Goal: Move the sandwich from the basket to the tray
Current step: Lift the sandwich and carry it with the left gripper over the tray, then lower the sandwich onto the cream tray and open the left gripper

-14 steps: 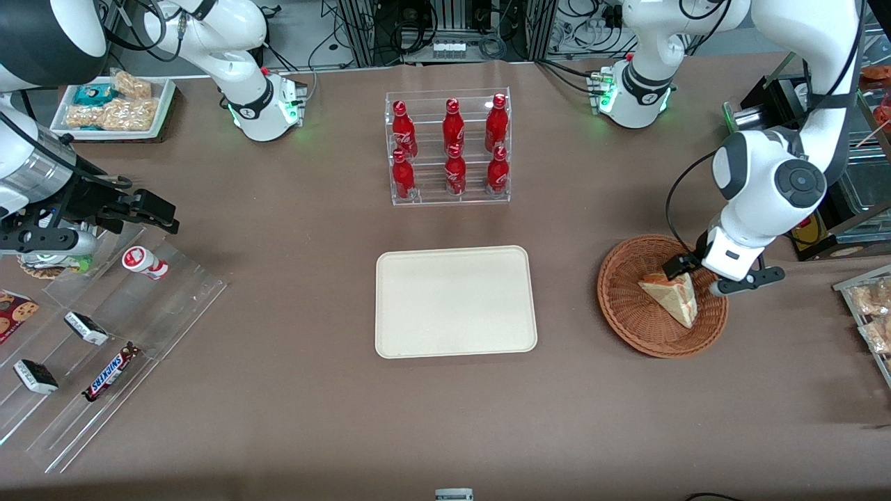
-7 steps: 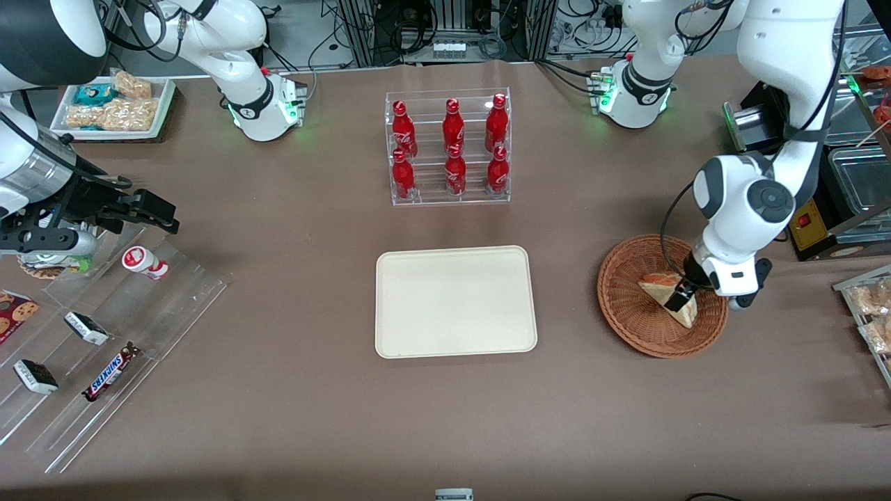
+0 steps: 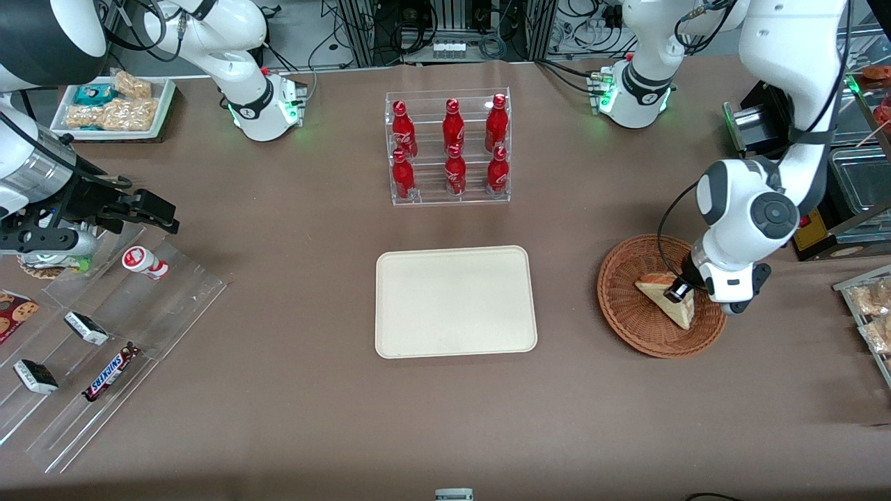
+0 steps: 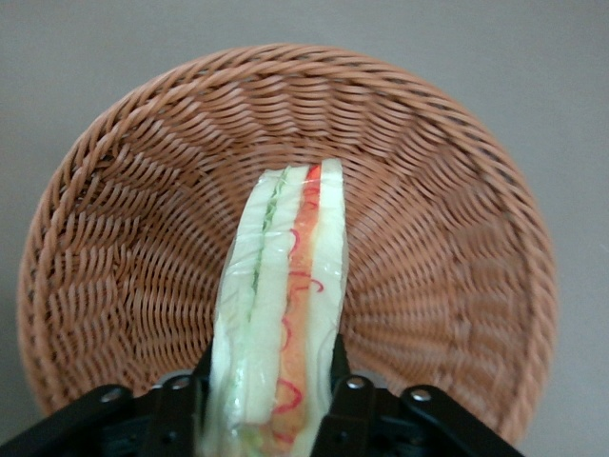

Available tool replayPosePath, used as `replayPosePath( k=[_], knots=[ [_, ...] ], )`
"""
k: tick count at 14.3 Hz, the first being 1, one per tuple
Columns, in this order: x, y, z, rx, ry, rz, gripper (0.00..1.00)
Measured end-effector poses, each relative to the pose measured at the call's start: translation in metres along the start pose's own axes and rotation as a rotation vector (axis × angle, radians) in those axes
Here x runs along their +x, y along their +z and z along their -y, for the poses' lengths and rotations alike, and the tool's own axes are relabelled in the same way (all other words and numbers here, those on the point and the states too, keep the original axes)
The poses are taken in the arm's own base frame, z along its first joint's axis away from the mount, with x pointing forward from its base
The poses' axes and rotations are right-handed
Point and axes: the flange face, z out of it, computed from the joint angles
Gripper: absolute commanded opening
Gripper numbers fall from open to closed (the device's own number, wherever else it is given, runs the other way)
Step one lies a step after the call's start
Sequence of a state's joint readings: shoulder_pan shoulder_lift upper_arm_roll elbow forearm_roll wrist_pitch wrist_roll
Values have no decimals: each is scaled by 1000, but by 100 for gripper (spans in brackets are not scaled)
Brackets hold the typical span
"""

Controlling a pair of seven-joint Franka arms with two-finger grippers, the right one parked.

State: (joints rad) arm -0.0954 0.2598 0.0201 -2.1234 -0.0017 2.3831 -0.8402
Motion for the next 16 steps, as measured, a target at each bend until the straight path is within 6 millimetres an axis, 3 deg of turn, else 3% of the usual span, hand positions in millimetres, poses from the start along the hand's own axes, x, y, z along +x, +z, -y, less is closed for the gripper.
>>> replayPosePath(
  k=[3, 5, 9, 11, 13, 16],
  knots=[
    [-26, -45, -56, 4, 107, 10, 6],
    [-62, -57, -104, -17, 207, -5, 6],
    [-171, -35, -209, -34, 457, -27, 6],
    [-227, -16, -249, -21, 586, -70, 6],
    [-273, -1, -275, -41, 668, -95, 6],
    [-313, 14, -293, -72, 729, -110, 6]
  ],
)
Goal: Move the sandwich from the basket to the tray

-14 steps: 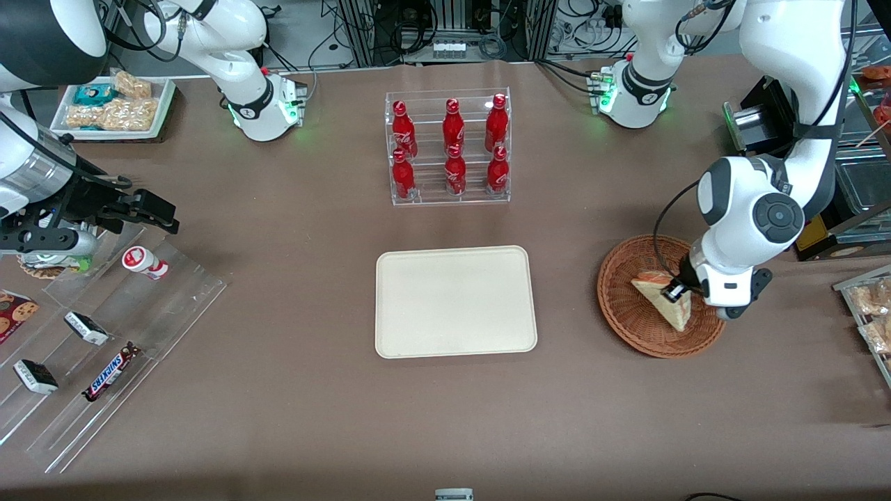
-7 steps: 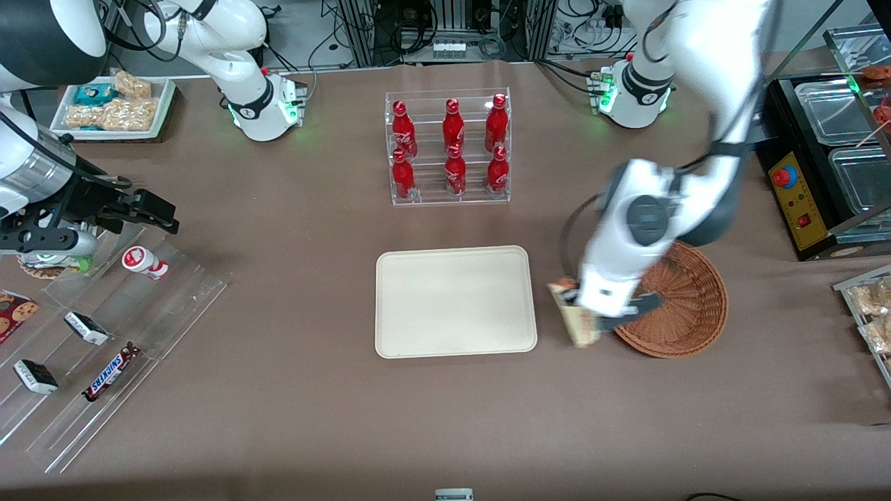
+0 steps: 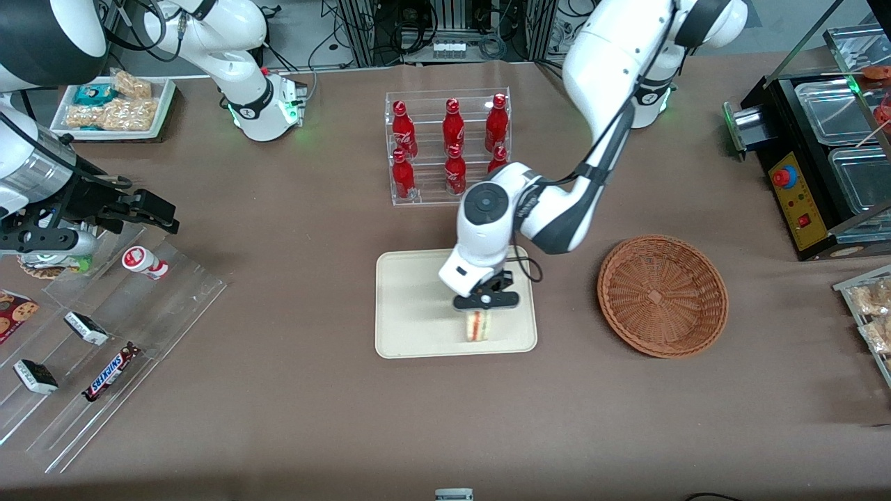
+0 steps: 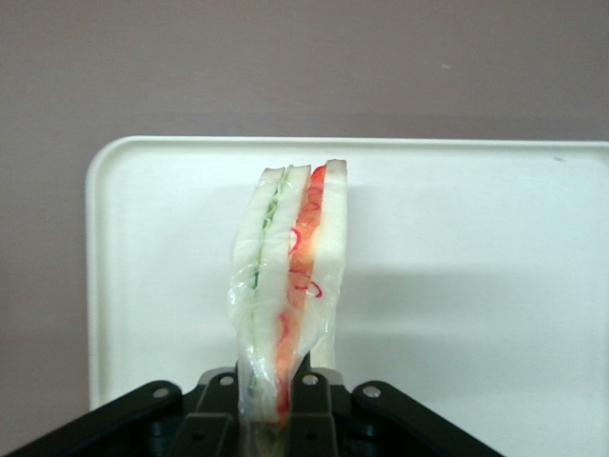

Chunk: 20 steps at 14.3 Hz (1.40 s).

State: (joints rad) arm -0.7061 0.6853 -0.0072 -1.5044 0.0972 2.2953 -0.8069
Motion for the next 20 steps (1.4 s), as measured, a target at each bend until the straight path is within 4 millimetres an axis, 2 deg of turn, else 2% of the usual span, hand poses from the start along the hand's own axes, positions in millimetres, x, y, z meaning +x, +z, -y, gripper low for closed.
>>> replayPosePath(
  k=[2, 3, 4, 5, 6, 7, 9, 11, 12, 14, 16, 18, 20],
  knots=[
    [-10, 9, -14, -16, 11, -12, 10],
    [-15, 16, -19, -20, 9, -13, 18],
    [-20, 23, -23, -19, 8, -11, 45],
    [-24, 31, -26, -20, 8, -10, 96],
    [-28, 37, -29, -20, 4, -9, 100],
    [-28, 39, -30, -24, -3, -12, 100],
    [-21, 31, -30, -32, -19, -28, 100],
    [-5, 6, -26, -37, -37, -53, 100],
    [6, -17, -20, -31, -52, -67, 100],
    [31, -75, 4, -17, -96, -98, 100],
    [51, -132, 37, -7, -149, -110, 100],
    [68, -165, 79, 29, -214, -85, 100],
    [89, -181, 131, 65, -260, -58, 100]
  ],
)
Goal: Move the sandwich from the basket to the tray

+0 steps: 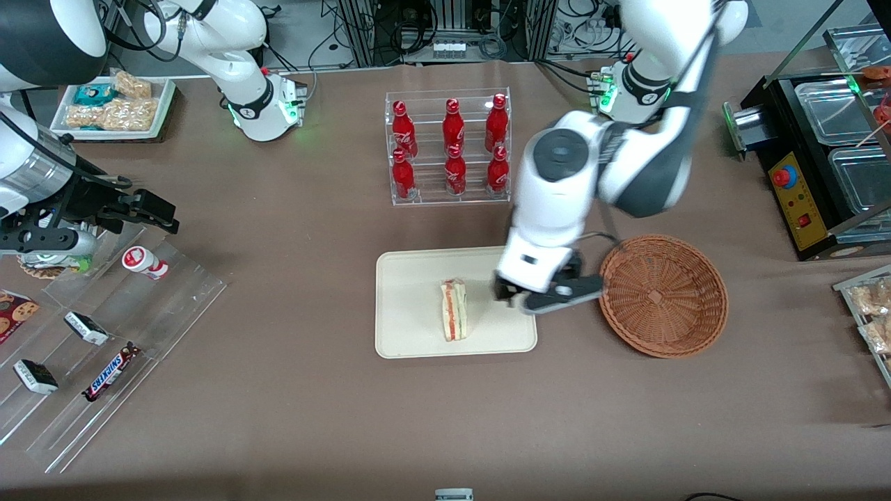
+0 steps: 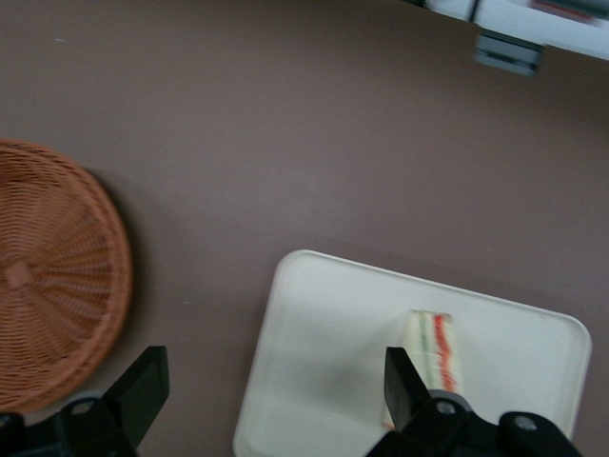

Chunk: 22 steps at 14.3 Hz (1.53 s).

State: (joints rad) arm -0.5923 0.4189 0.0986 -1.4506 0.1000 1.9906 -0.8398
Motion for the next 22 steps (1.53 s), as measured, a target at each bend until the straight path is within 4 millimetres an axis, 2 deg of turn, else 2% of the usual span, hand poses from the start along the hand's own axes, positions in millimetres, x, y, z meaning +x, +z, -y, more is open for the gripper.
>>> replayPosePath(
  k=[3, 5, 7, 11, 13, 18, 22],
  knots=[
    [42, 0, 84, 19, 59, 62, 100],
    [61, -7, 146, 32, 106, 107, 100],
    [72, -20, 199, 45, 155, 151, 100],
    [84, -51, 278, 44, 260, 209, 100],
    [84, -72, 302, 31, 329, 213, 100],
    [82, -127, 344, 1, 435, 134, 100],
    [76, -149, 345, 0, 452, 142, 100]
  ],
)
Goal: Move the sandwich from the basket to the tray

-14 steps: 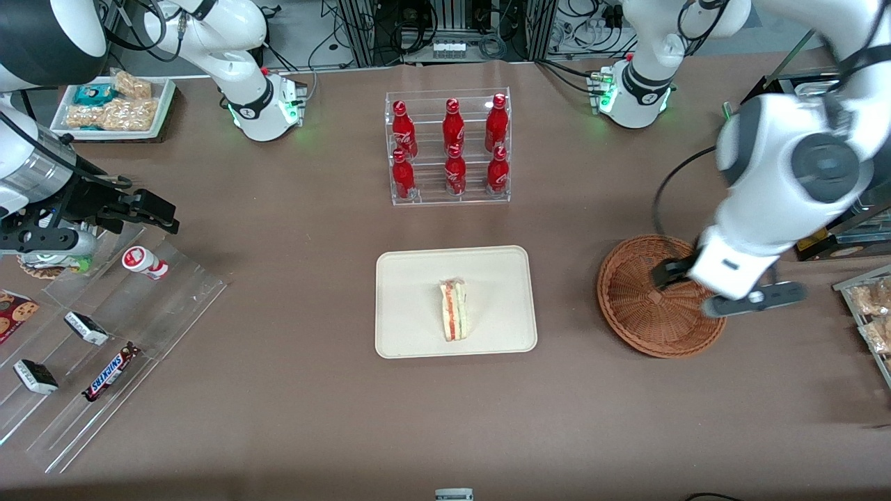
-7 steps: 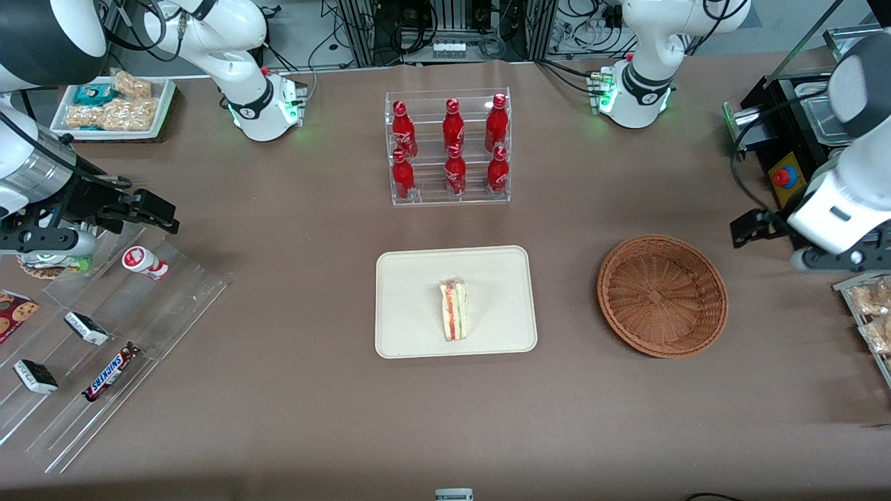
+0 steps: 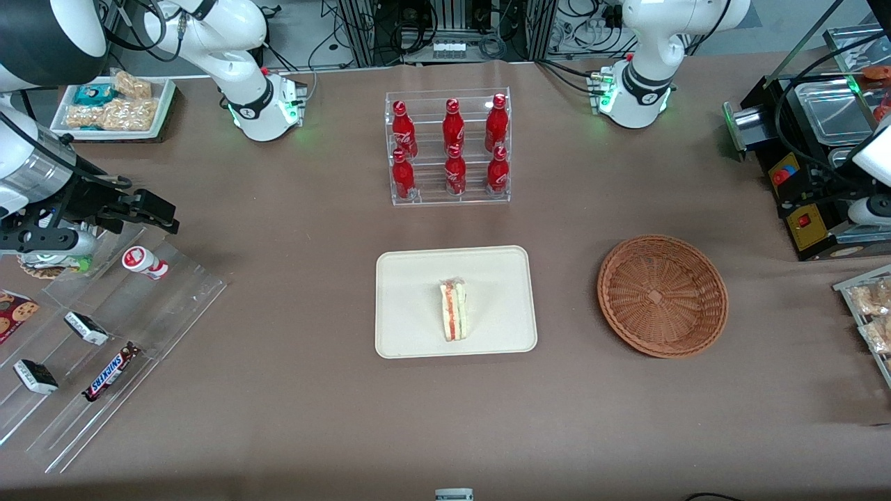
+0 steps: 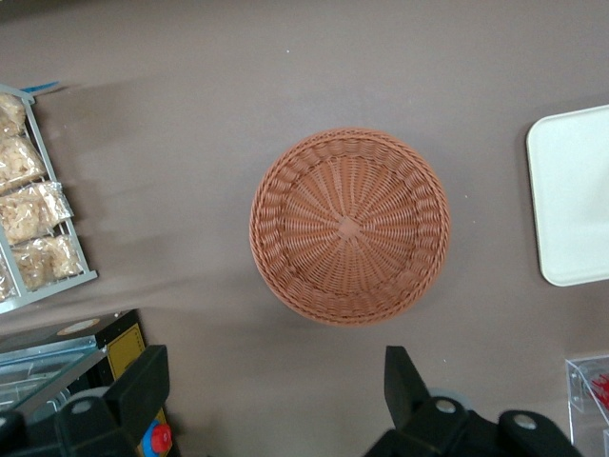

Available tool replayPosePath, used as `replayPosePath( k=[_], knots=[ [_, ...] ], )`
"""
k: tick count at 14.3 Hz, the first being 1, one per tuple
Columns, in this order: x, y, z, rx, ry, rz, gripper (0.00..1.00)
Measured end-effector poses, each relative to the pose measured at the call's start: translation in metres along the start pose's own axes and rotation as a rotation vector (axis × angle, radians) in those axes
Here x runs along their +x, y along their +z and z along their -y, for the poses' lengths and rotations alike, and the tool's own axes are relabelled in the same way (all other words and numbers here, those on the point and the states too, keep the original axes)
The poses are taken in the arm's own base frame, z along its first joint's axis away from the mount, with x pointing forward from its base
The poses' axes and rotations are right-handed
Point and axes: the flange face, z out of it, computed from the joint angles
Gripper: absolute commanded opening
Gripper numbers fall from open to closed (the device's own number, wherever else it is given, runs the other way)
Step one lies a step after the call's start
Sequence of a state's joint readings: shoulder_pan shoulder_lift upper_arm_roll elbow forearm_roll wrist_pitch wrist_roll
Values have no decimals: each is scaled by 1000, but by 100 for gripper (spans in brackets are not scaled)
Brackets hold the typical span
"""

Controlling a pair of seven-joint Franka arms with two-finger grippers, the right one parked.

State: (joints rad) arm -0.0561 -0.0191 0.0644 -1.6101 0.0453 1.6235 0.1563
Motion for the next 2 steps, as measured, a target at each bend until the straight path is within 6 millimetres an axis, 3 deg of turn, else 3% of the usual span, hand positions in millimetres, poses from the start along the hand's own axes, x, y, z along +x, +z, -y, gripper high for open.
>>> replayPosePath(
  k=[2],
  knots=[
    [-3, 0, -4, -17, 4, 31, 100]
  ],
)
